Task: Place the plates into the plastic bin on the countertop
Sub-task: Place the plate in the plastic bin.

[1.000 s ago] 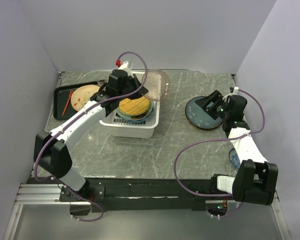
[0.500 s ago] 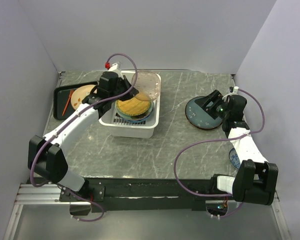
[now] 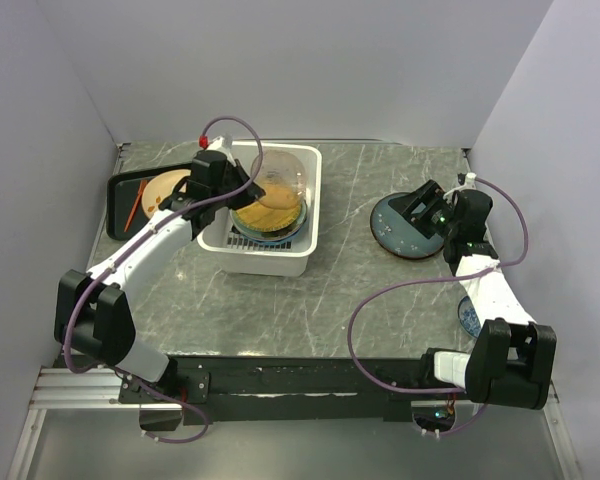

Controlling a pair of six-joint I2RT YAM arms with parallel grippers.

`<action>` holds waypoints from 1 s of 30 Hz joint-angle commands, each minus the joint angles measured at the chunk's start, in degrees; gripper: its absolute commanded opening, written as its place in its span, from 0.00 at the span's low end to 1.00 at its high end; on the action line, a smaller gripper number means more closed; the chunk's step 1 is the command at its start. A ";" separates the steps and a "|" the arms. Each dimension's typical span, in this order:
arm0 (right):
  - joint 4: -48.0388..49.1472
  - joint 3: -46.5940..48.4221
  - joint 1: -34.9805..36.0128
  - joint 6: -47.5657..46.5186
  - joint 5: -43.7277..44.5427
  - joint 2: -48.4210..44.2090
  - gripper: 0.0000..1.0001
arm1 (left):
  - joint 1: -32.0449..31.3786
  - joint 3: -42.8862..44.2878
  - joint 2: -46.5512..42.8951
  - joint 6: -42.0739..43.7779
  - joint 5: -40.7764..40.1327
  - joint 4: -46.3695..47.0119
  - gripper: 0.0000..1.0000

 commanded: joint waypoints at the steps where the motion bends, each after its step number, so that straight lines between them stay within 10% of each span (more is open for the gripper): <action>1: 2.39 1.16 0.43 -0.20 -0.01 0.29 0.83 | 1.01 -1.33 -2.04 -1.42 2.46 2.83 0.01; 30: 1.95 1.51 0.96 -0.20 0.16 0.99 0.83 | 3.47 -3.53 1.56 -1.86 7.20 2.57 0.01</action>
